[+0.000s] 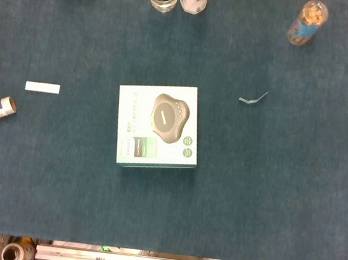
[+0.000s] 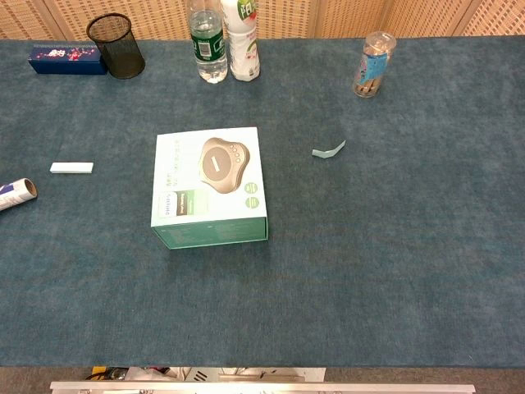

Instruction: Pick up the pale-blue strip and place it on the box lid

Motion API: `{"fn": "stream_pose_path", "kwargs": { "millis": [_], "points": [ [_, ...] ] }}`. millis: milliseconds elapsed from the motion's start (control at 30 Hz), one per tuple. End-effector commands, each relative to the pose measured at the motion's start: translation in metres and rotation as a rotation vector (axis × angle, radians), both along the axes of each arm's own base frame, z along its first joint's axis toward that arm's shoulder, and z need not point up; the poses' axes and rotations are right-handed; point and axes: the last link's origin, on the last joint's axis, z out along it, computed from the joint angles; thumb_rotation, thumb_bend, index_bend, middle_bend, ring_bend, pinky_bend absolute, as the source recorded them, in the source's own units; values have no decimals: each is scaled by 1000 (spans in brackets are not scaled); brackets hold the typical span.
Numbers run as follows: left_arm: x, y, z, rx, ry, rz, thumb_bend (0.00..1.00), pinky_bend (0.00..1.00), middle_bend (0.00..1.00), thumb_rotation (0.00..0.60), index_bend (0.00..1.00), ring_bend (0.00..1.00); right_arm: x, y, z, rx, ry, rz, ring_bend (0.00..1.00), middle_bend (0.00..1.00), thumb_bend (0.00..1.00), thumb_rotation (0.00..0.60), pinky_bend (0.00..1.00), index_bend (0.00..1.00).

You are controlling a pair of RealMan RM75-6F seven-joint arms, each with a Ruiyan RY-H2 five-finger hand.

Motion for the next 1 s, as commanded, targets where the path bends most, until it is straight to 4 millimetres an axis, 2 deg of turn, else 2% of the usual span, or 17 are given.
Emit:
{"fn": "stream_pose_path", "kwargs": {
  "millis": [33, 267, 367, 433, 467, 567, 667, 767, 1000],
  "points": [
    [0, 0, -2, -8, -1, 1, 270, 128, 293, 600, 133, 242, 3, -2, -2, 6, -10, 13, 382, 476, 71, 600, 415, 377],
    [0, 0, -3, -15, -1, -2, 270, 128, 293, 600, 133, 242, 19, -16, -6, 24, -20, 69, 382, 476, 71, 600, 416, 377],
    [0, 0, -3, -16, 0, -2, 270, 128, 293, 600, 133, 242, 27, -27, -7, 11, -15, 95, 413, 486, 71, 600, 450, 377],
    [0, 0, -2, -15, -1, -5, 270, 128, 293, 600, 133, 242, 34, -37, -10, -5, 18, 109, 520, 543, 71, 600, 542, 377],
    [0, 0, -2, -15, -1, -6, 270, 128, 293, 600, 133, 242, 38, -42, -12, -4, 40, 118, 605, 594, 75, 600, 642, 377],
    [1, 0, -1, -13, -2, -10, 270, 128, 293, 600, 133, 242, 50, -59, -22, 21, 85, 145, 765, 707, 121, 600, 886, 378],
    [0, -1, -1, -9, -4, -9, 270, 128, 293, 600, 133, 242, 61, -78, -33, 49, 110, 163, 906, 834, 165, 600, 997, 412],
    [-1, -2, 0, -7, -6, -5, 270, 128, 293, 600, 133, 242, 70, -95, -46, 90, 140, 177, 990, 919, 192, 600, 1000, 452],
    [-2, 0, 1, -1, -9, -6, 270, 128, 293, 600, 133, 242, 84, -125, -81, 214, 228, 199, 1000, 972, 193, 600, 1000, 456]
  ]
}}
